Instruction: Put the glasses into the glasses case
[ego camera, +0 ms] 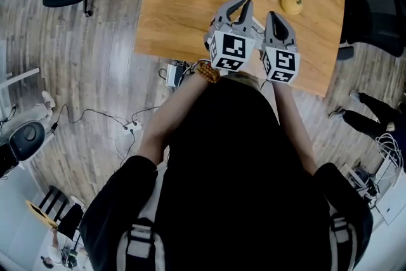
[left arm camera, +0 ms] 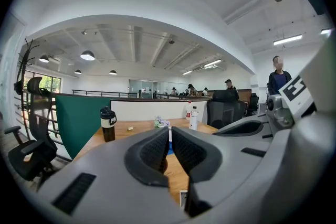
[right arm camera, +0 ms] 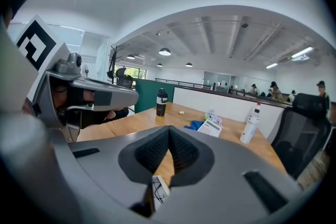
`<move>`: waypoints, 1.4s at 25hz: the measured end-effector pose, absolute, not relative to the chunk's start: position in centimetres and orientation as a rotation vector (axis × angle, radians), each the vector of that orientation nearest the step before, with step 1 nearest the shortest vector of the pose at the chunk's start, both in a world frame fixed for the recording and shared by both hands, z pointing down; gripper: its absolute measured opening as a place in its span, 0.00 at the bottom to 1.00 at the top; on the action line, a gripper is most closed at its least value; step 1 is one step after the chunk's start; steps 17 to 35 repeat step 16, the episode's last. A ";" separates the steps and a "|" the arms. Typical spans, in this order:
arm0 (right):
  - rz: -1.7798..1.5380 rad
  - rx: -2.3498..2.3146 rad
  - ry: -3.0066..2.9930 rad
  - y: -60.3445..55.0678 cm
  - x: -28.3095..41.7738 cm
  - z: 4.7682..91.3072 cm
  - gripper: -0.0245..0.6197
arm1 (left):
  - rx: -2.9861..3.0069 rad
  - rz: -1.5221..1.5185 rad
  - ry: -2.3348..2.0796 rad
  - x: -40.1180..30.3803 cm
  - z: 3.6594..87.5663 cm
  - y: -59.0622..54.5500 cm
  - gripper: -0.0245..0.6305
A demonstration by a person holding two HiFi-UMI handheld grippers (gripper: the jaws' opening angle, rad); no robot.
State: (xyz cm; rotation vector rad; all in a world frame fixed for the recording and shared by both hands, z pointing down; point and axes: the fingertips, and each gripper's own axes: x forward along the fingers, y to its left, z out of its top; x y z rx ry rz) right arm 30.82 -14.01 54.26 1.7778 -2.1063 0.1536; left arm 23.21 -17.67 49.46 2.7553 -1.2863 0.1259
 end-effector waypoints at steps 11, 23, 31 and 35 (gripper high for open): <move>0.235 1.627 -2.078 -13.6 31.4 58.2 0.05 | 2.746 0.135 -1.280 23.2 49.7 -17.6 0.09; 0.291 1.584 -2.080 -13.5 31.6 59.6 0.05 | 2.734 0.145 -1.286 22.9 50.2 -17.6 0.09; 0.291 1.584 -2.080 -13.5 31.6 59.6 0.05 | 2.734 0.145 -1.286 22.9 50.2 -17.6 0.09; 0.291 1.584 -2.080 -13.5 31.6 59.6 0.05 | 2.734 0.145 -1.286 22.9 50.2 -17.6 0.09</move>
